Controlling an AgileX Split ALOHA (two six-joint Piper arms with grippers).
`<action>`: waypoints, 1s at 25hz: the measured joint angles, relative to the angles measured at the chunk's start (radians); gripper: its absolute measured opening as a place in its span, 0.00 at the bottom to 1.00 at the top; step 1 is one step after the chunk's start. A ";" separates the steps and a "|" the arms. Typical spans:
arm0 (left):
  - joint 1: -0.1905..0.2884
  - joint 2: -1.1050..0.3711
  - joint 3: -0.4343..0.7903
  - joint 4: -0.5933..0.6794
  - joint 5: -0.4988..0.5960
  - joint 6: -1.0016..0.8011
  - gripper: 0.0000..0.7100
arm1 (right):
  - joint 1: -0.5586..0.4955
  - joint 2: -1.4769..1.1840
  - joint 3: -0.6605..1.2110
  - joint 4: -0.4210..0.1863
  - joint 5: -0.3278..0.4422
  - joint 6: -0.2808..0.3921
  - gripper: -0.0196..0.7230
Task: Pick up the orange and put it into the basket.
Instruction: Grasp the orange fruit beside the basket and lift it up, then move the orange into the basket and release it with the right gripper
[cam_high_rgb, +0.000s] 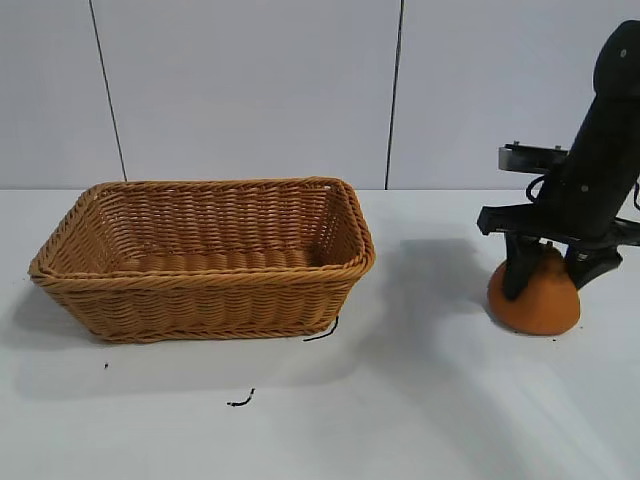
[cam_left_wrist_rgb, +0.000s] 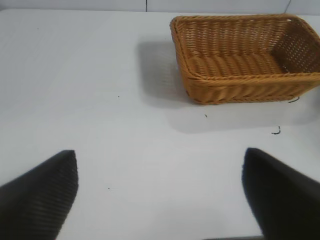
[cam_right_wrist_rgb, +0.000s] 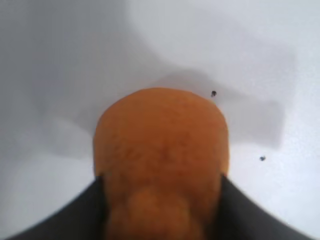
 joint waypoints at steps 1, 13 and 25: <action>0.000 0.000 0.000 0.000 0.000 0.000 0.90 | 0.000 -0.018 -0.025 0.000 0.022 -0.001 0.26; 0.000 0.000 0.000 0.000 0.000 0.000 0.90 | 0.120 -0.072 -0.334 -0.002 0.192 0.017 0.26; 0.000 0.000 0.000 0.000 -0.001 0.000 0.90 | 0.499 0.025 -0.344 -0.001 -0.015 0.067 0.26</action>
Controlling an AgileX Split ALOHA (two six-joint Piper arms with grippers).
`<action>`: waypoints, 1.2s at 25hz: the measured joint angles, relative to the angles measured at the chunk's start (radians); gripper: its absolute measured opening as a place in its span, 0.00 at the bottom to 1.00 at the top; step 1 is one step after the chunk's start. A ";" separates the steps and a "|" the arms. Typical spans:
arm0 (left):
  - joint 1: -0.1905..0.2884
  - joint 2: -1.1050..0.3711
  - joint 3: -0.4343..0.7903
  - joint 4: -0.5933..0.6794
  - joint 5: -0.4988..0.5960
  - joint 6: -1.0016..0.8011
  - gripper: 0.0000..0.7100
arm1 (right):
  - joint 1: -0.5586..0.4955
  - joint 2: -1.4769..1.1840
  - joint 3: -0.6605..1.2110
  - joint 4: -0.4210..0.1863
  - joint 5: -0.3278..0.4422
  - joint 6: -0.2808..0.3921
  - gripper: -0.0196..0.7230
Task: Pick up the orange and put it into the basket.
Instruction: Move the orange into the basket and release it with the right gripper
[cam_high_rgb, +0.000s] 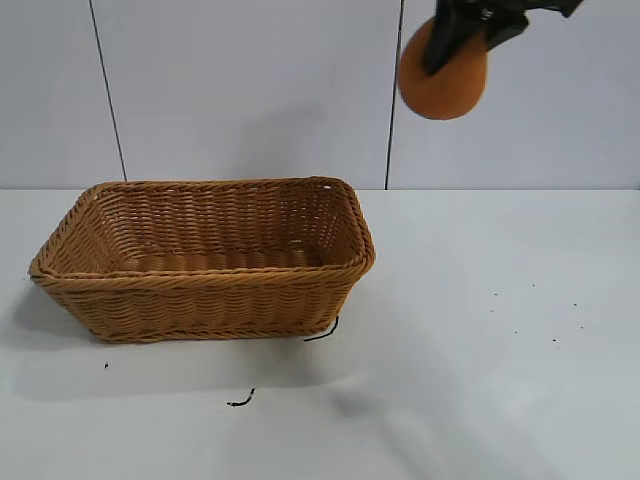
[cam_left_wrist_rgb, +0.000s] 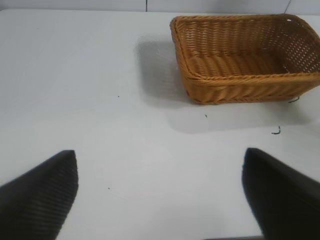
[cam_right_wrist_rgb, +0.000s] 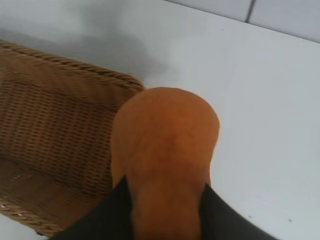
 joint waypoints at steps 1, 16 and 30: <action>0.000 0.000 0.000 0.000 0.000 0.000 0.90 | 0.027 0.020 0.000 0.000 -0.026 0.008 0.26; 0.000 0.000 0.000 0.000 0.000 0.000 0.90 | 0.141 0.259 0.000 -0.024 -0.201 0.020 0.35; 0.000 0.000 0.000 0.000 0.000 0.000 0.90 | 0.111 0.205 -0.123 -0.059 -0.015 0.067 0.95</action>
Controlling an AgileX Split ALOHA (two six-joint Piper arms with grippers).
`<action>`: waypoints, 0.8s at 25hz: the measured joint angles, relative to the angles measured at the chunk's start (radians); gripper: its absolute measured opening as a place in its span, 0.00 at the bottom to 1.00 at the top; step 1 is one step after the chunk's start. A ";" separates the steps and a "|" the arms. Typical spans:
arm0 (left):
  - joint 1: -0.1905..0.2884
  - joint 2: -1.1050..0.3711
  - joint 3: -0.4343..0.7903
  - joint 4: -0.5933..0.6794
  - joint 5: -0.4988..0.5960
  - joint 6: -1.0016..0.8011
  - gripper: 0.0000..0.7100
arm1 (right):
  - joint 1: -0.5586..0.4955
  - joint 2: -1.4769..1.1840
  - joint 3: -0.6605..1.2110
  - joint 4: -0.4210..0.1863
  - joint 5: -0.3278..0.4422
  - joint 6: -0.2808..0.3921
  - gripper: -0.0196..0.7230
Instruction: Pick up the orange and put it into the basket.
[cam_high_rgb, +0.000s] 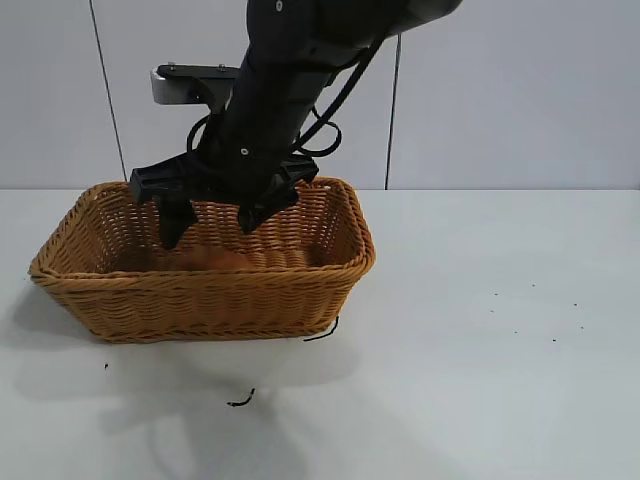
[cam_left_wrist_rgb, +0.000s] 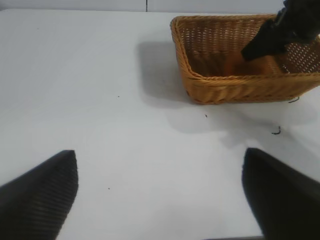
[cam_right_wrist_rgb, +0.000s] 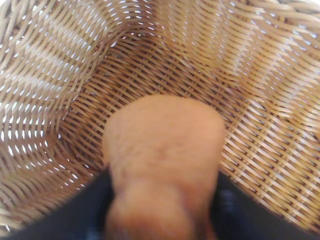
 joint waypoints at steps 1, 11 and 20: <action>0.000 0.000 0.000 0.000 0.000 0.000 0.90 | -0.015 -0.005 -0.041 -0.003 0.038 0.003 0.96; 0.000 0.000 0.000 0.000 0.000 0.000 0.90 | -0.298 -0.018 -0.226 -0.084 0.288 0.026 0.96; 0.000 0.000 0.000 0.000 0.000 0.000 0.90 | -0.547 -0.015 -0.226 -0.124 0.359 0.027 0.96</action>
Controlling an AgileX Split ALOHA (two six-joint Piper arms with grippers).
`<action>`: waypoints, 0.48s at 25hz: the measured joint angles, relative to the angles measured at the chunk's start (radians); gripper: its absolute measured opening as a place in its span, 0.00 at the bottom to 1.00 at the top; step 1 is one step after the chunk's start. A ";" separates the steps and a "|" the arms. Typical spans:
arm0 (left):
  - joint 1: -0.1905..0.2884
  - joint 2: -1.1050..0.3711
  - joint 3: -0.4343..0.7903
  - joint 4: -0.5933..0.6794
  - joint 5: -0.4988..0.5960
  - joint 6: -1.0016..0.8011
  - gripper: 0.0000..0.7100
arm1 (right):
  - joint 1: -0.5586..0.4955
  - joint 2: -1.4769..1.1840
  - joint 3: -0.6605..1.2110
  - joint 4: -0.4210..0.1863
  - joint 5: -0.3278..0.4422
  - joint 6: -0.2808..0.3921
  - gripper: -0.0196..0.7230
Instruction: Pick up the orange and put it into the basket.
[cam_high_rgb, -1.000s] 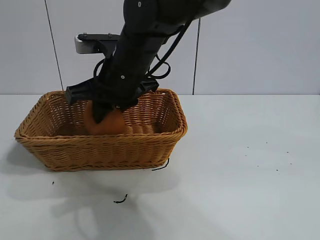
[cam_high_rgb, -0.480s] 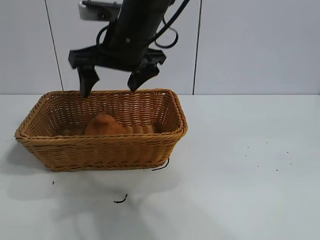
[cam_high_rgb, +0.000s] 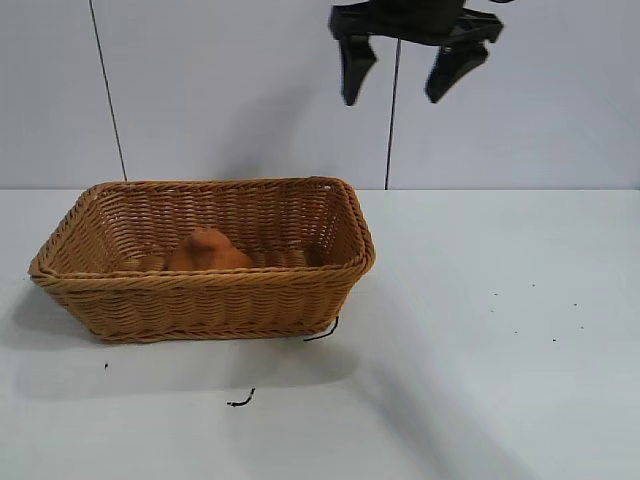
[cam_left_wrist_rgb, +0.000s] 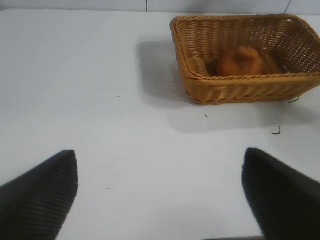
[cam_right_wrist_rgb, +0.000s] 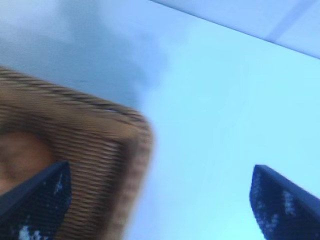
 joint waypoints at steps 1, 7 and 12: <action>0.000 0.000 0.000 0.000 0.000 0.000 0.90 | -0.020 0.000 0.000 0.000 0.013 0.000 0.96; 0.000 0.000 0.000 0.000 0.000 0.000 0.90 | -0.071 0.000 0.000 0.000 0.060 0.000 0.96; 0.000 0.000 0.000 0.000 0.000 0.000 0.90 | -0.071 -0.051 0.104 0.008 0.058 0.000 0.96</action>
